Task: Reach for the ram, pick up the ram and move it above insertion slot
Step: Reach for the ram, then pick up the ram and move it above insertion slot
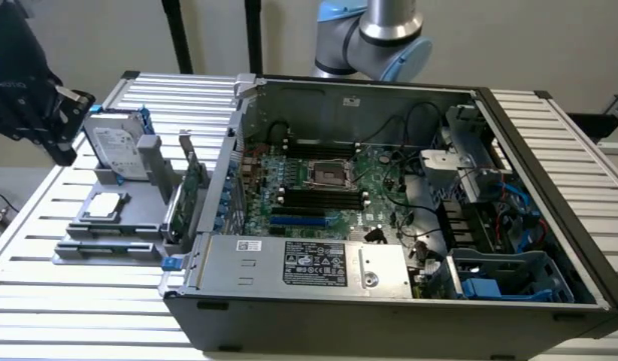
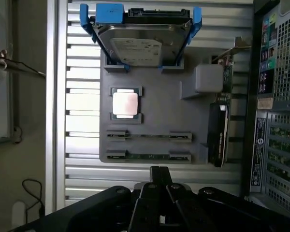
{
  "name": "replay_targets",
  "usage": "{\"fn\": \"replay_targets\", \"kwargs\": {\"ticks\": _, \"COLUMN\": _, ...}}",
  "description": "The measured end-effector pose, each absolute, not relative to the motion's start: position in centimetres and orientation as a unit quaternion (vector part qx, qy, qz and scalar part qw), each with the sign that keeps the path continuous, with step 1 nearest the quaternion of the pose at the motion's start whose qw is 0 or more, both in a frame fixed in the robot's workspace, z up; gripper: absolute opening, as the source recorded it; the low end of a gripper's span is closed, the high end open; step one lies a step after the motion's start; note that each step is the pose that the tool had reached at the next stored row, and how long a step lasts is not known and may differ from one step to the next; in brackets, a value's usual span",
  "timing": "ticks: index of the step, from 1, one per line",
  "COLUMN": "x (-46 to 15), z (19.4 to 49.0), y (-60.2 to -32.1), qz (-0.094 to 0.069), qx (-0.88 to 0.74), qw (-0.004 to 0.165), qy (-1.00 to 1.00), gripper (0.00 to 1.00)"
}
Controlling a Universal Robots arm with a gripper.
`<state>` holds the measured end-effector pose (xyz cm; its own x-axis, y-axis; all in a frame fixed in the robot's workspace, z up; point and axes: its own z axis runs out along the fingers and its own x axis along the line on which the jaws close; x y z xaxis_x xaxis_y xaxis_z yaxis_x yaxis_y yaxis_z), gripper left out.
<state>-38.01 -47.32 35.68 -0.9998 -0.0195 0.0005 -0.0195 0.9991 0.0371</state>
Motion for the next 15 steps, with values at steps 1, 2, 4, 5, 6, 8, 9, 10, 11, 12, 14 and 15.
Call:
{"fn": "replay_targets", "kwargs": {"ticks": 1, "x": -38.01, "z": 35.52, "y": -47.53, "qz": -0.018, "qx": 0.010, "qw": 0.000, "qy": -1.000, "gripper": 0.11}}
{"fn": "replay_targets", "kwargs": {"ticks": 2, "x": -38.01, "z": 35.36, "y": -47.71, "qz": -0.018, "qx": 0.010, "qw": 0.000, "qy": -1.000, "gripper": 0.11}}
{"fn": "replay_targets", "kwargs": {"ticks": 4, "x": -38.01, "z": 35.14, "y": -47.92, "qz": -0.018, "qx": 0.010, "qw": 0.000, "qy": -1.000, "gripper": 0.11}}
{"fn": "replay_targets", "kwargs": {"ticks": 5, "x": -38.01, "z": 35.13, "y": -47.97, "qz": -0.018, "qx": 0.010, "qw": 0.000, "qy": -1.000, "gripper": 0.11}}
{"fn": "replay_targets", "kwargs": {"ticks": 6, "x": -38.01, "z": 35.13, "y": -47.97, "qz": -0.018, "qx": 0.010, "qw": 0.000, "qy": -1.000, "gripper": 0.11}}
{"fn": "replay_targets", "kwargs": {"ticks": 8, "x": -38.01, "z": 35.13, "y": -47.97, "qz": -0.018, "qx": 0.010, "qw": 0.000, "qy": -1.000, "gripper": 0.11}}
{"fn": "replay_targets", "kwargs": {"ticks": 9, "x": -38.00, "z": 35.12, "y": -47.98, "qz": -0.018, "qx": 0.010, "qw": 0.000, "qy": -1.000, "gripper": 0.11}}
{"fn": "replay_targets", "kwargs": {"ticks": 10, "x": -37.99, "z": 35.12, "y": -47.98, "qz": -0.018, "qx": 0.011, "qw": 0.000, "qy": -1.000, "gripper": 0.11}}
{"fn": "replay_targets", "kwargs": {"ticks": 11, "x": -37.99, "z": 35.12, "y": -47.98, "qz": -0.018, "qx": 0.018, "qw": 0.001, "qy": -1.000, "gripper": 0.11}}
{"fn": "replay_targets", "kwargs": {"ticks": 12, "x": -37.99, "z": 35.11, "y": -47.98, "qz": -0.018, "qx": 0.027, "qw": 0.001, "qy": -0.999, "gripper": 0.11}}
{"fn": "replay_targets", "kwargs": {"ticks": 14, "x": -37.99, "z": 35.12, "y": -47.98, "qz": -0.018, "qx": 0.046, "qw": 0.001, "qy": -0.999, "gripper": 0.11}}
{"fn": "replay_targets", "kwargs": {"ticks": 15, "x": -37.99, "z": 35.12, "y": -47.98, "qz": -0.018, "qx": 0.055, "qw": 0.001, "qy": -0.998, "gripper": 0.11}}
